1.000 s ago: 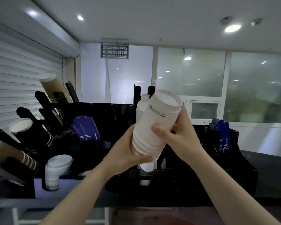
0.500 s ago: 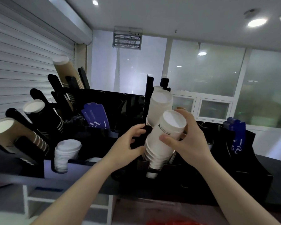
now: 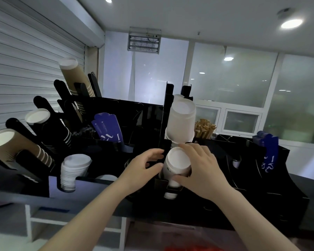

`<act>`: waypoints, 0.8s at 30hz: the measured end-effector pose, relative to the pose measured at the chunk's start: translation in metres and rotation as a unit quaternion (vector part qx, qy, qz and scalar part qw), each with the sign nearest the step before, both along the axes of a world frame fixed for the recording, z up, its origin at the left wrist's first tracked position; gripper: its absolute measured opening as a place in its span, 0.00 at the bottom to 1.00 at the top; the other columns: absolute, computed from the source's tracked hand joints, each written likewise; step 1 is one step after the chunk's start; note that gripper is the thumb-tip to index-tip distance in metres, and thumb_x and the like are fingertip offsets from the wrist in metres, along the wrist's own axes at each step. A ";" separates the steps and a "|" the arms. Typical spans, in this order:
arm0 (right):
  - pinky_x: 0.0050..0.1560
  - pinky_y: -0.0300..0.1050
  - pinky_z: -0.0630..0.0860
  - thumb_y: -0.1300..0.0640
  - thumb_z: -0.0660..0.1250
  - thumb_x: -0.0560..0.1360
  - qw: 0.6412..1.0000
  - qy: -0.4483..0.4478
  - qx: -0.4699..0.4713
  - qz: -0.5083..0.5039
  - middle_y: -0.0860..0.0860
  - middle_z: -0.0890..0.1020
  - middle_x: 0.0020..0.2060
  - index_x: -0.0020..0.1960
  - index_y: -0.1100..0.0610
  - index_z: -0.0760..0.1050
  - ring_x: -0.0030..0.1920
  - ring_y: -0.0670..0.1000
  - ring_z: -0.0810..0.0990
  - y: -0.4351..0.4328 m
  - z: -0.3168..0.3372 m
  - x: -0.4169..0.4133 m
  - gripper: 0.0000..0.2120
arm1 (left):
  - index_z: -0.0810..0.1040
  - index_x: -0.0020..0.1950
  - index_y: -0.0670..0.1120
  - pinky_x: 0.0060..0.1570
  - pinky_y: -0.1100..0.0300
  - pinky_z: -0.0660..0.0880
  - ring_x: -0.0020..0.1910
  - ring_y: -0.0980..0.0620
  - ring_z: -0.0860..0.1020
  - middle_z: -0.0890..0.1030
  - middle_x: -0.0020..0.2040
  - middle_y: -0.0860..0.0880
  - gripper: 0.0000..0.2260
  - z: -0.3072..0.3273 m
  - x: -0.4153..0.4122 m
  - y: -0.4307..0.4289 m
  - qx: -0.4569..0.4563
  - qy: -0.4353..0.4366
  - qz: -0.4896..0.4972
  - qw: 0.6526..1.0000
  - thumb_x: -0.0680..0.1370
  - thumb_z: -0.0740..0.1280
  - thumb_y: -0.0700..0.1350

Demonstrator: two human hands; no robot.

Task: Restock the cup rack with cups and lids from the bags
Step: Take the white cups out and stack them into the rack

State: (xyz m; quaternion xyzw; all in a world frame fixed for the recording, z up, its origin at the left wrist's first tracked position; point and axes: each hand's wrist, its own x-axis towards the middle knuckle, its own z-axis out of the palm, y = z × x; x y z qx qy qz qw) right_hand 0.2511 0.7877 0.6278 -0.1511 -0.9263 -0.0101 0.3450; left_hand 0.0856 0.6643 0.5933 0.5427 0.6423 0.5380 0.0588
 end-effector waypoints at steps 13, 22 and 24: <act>0.44 0.45 0.72 0.39 0.72 0.63 0.995 -0.080 -0.037 -0.048 0.41 0.75 0.55 0.65 0.42 0.61 0.54 0.49 0.74 0.001 0.012 0.005 0.35 | 0.72 0.62 0.62 0.51 0.73 0.71 0.56 0.68 0.75 0.80 0.57 0.58 0.12 0.005 0.001 0.004 -0.024 -0.025 -0.003 0.999 0.78 0.63 0.56; 0.41 0.33 0.68 0.43 0.76 0.62 0.962 0.233 -0.141 -0.006 0.39 0.76 0.43 0.51 0.42 0.70 0.44 0.38 0.74 0.023 0.046 0.001 0.22 | 0.72 0.63 0.58 0.60 0.66 0.69 0.59 0.66 0.72 0.76 0.59 0.60 0.22 0.029 -0.006 0.009 0.107 0.025 0.086 0.990 0.71 0.72 0.49; 0.47 0.38 0.70 0.45 0.78 0.61 0.969 0.179 -0.169 -0.002 0.42 0.75 0.50 0.61 0.45 0.68 0.48 0.42 0.73 0.030 0.057 -0.015 0.33 | 0.66 0.69 0.55 0.64 0.64 0.66 0.63 0.64 0.69 0.71 0.64 0.59 0.31 0.044 -0.014 0.021 0.060 0.019 0.077 0.995 0.69 0.75 0.48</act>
